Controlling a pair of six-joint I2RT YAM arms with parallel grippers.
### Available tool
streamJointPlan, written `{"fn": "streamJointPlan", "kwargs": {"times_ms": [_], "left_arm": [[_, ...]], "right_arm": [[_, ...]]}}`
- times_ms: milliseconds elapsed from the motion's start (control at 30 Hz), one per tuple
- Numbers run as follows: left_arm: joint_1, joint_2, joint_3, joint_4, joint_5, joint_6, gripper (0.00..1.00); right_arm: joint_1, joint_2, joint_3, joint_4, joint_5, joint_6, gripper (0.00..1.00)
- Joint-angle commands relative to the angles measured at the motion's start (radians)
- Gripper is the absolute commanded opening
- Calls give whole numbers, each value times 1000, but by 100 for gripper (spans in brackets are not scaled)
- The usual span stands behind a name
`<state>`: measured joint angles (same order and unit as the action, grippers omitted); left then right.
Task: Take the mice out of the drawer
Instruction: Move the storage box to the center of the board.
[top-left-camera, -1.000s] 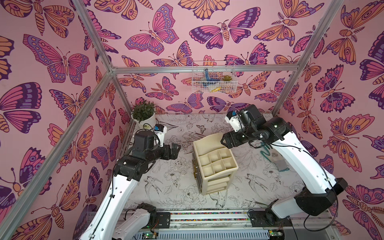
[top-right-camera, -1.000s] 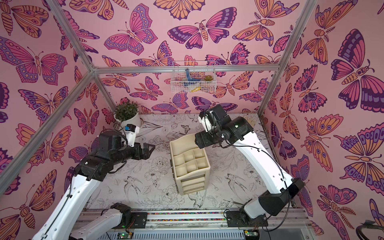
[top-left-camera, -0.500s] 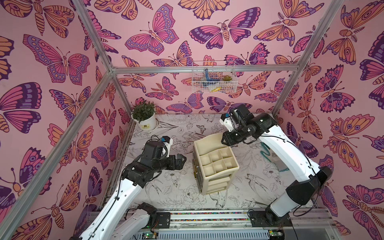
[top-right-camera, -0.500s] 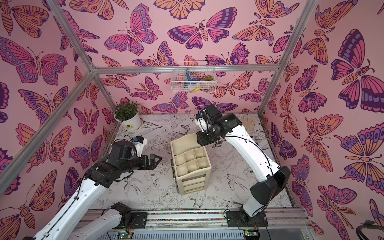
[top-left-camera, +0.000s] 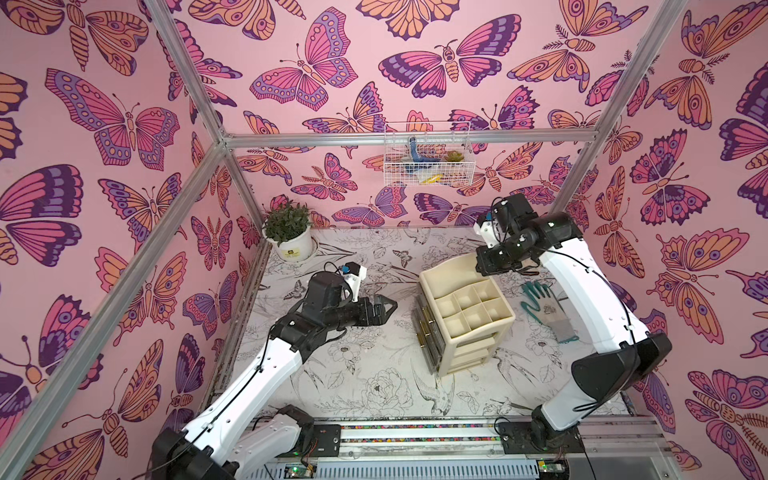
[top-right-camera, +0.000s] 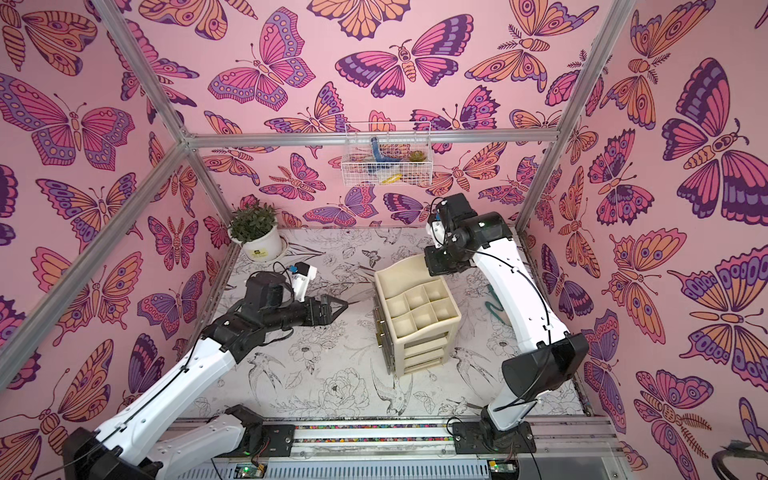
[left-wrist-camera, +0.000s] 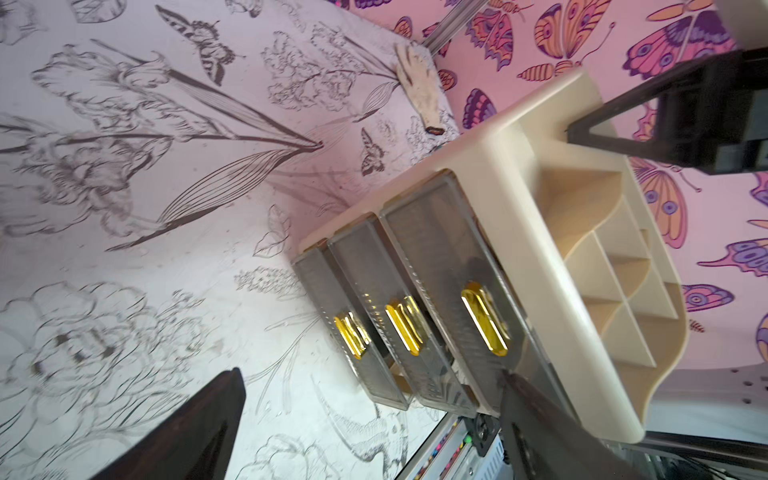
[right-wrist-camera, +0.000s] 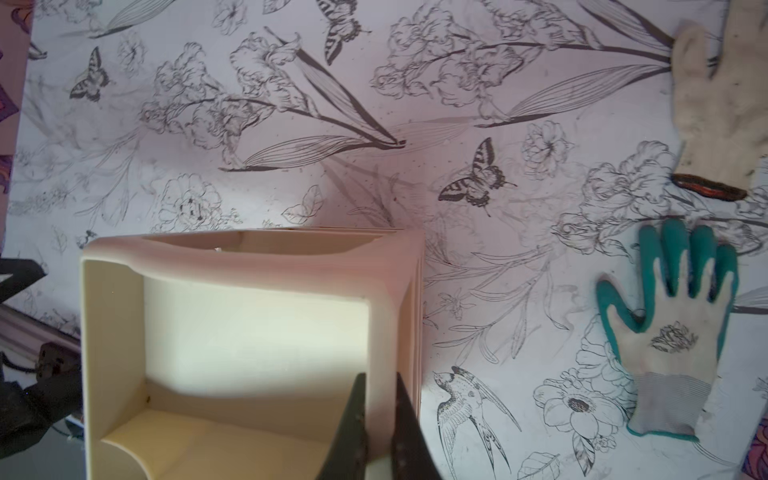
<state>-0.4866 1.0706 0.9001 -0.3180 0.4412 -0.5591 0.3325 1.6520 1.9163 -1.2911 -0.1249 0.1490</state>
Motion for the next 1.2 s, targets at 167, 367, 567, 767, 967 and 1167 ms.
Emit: {"fn": "streamJointPlan", "kwargs": {"times_ms": [167,367,567,767,967,1167], "left_arm": [[-49,191,2,382,138,-212,97],[-58,387,22,632,264,-358,51],[-112,466,72,653,282,-374,51],[-157,475,50,738,254,-429,54],[-187,533,75,774,281,-452,50],[-203,583,65,845,286,-491,40]], "right_arm": [[-69,0,18,57,12,-23,0],[-100,6,-30,87,-17,-19,0],[-125,7,-52,100,-49,-18,0],[-140,9,-70,105,-58,-17,0],[-141,5,-79,109,-61,-17,0],[-142,-3,-89,115,-64,-17,0]]}}
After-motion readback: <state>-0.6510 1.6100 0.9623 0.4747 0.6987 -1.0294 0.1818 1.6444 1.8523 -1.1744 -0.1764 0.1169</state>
